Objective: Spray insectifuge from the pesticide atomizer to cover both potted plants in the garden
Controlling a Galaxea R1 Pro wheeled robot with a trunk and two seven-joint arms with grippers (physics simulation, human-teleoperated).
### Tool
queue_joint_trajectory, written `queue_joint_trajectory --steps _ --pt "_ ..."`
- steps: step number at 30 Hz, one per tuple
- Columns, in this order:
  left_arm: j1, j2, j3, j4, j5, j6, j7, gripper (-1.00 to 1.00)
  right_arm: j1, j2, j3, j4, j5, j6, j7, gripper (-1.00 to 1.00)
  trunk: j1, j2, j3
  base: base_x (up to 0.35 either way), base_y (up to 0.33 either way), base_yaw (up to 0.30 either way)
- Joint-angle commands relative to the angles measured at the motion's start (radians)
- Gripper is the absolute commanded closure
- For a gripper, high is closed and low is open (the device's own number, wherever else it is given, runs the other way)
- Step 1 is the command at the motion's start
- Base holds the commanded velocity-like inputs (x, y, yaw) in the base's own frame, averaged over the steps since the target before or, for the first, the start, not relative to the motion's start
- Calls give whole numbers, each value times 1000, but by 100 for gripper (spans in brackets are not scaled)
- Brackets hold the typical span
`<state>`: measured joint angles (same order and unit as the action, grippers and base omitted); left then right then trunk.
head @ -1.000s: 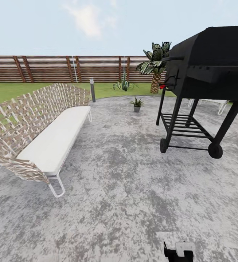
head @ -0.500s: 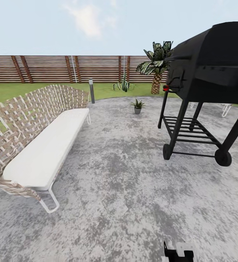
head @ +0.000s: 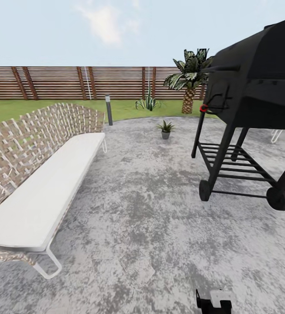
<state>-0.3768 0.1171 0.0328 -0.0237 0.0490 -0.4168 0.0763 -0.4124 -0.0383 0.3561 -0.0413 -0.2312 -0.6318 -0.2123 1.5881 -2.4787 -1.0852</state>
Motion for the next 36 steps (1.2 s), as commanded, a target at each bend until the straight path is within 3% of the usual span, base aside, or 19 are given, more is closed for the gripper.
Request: queue_joint_trajectory --steps 1,36 --pt "-1 0 2 1 5 -3 -1 100 0 -1 9 0 -6 -2 -4 -100 0 0 -1 340 0 0" --pt "0 1 2 1 5 -3 -1 100 0 0 9 0 -7 -2 -4 -100 0 0 -1 340 0 0"
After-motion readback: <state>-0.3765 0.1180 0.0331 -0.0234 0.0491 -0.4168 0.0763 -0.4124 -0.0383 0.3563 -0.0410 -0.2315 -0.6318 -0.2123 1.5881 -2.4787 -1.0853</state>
